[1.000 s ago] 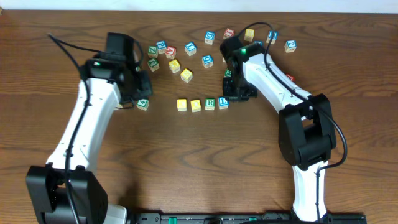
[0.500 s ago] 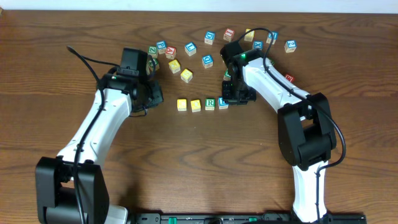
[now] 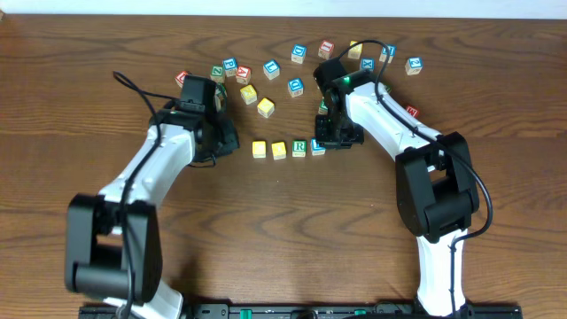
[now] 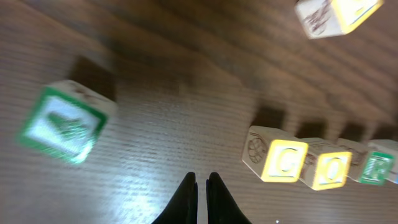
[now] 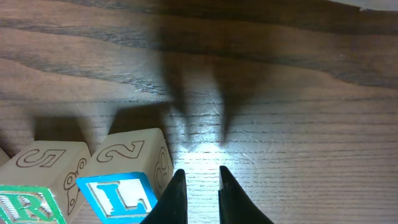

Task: Spell out CORL
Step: 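Move the left gripper down beside the C block at the row's left end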

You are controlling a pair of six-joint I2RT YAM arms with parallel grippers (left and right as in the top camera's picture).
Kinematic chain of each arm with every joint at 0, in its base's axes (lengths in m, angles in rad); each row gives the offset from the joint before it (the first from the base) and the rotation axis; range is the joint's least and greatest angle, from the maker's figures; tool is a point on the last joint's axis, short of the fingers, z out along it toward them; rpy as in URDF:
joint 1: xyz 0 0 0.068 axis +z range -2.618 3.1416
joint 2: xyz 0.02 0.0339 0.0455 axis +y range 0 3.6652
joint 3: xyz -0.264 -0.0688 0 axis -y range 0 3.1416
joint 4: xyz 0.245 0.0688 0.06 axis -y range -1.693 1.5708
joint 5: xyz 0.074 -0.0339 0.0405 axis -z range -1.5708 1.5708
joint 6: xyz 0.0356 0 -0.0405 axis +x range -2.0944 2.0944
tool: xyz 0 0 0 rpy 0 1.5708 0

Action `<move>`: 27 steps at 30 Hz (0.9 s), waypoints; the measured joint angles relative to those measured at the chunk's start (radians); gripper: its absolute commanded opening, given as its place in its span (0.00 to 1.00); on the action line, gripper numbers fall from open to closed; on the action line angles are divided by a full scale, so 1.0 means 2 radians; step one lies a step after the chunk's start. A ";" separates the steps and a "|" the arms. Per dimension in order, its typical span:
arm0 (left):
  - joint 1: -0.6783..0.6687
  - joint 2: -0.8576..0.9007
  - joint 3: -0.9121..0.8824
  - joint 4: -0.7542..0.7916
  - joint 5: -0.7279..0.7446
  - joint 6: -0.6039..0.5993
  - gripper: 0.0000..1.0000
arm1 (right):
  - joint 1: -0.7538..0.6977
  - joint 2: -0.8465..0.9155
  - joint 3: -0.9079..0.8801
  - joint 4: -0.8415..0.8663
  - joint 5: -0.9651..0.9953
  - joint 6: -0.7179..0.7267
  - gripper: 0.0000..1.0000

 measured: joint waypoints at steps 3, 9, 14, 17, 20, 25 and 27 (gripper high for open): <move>-0.004 0.019 -0.001 0.006 0.007 0.000 0.08 | 0.000 0.000 0.000 0.003 0.000 0.000 0.13; -0.023 0.026 -0.001 0.035 0.017 0.000 0.07 | 0.000 0.000 0.000 0.009 0.000 0.000 0.14; -0.027 0.041 -0.001 0.048 0.018 0.000 0.08 | 0.000 0.000 -0.001 0.012 0.000 0.000 0.15; -0.027 0.056 -0.001 0.047 0.018 0.000 0.07 | 0.000 0.000 -0.002 0.013 0.000 0.000 0.15; -0.027 0.063 -0.001 0.047 0.018 0.000 0.07 | 0.000 0.000 -0.002 0.013 0.000 0.000 0.15; -0.027 0.063 -0.001 0.047 0.019 0.000 0.07 | 0.000 0.000 -0.002 0.013 -0.002 0.002 0.15; -0.028 0.063 -0.001 0.048 0.019 0.001 0.07 | 0.000 0.000 -0.002 0.014 -0.005 0.002 0.15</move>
